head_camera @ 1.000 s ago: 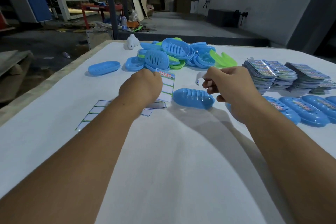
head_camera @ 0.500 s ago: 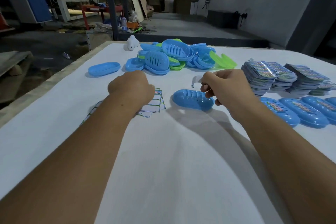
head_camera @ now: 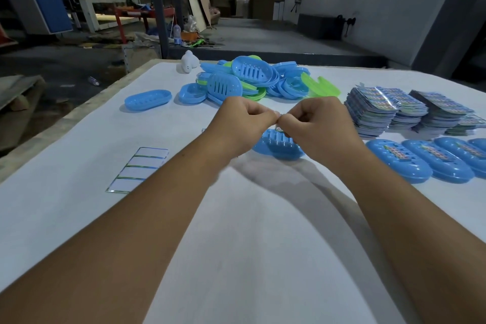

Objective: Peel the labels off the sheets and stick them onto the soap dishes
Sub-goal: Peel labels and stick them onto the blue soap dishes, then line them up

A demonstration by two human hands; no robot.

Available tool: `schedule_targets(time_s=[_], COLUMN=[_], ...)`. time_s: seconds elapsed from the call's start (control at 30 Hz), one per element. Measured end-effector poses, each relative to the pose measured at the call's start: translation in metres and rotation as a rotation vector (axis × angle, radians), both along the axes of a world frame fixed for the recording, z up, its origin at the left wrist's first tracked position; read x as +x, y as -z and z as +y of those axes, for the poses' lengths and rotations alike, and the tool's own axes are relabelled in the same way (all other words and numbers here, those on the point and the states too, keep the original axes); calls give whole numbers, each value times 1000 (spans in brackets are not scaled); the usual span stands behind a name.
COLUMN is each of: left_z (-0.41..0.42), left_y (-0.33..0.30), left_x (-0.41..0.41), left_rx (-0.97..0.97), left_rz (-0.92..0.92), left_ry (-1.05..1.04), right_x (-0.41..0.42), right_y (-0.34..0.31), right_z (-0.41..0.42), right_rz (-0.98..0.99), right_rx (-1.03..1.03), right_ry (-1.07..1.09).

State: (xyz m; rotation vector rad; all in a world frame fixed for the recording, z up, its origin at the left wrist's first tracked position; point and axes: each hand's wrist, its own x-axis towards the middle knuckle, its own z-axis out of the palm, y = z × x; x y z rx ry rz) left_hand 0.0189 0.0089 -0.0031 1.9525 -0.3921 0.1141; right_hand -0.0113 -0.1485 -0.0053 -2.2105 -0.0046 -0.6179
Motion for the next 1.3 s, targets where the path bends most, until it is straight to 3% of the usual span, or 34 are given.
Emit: schedule_targets(time_s=[0.33, 0.53, 0.67, 0.77, 0.93, 1.13, 1.3], left_z=[-2, 1, 1, -1, -3, -3, -5], left_y=[0, 0, 2, 2, 3, 9, 18], left_x=[-1, 4, 7, 11, 14, 15, 15], left_rx=[10, -83, -152, -236, -299, -174, -56], left_rz=[21, 58, 98, 152, 239, 185, 118], left_ry=[-47, -93, -131, -152, -147, -178, -156], right_x=[1, 2, 6, 10, 9, 10, 9], right_y=[1, 4, 6, 5, 3, 1, 2], right_z=[-1, -4, -3, -9, -11, -14, -18], right_rz=[-23, -57, -66, -8, 121, 190, 250], right_rx=[-42, -82, -100, -43, 120, 248, 191], right_ry=[-6, -154, -56, 69, 15, 46, 72])
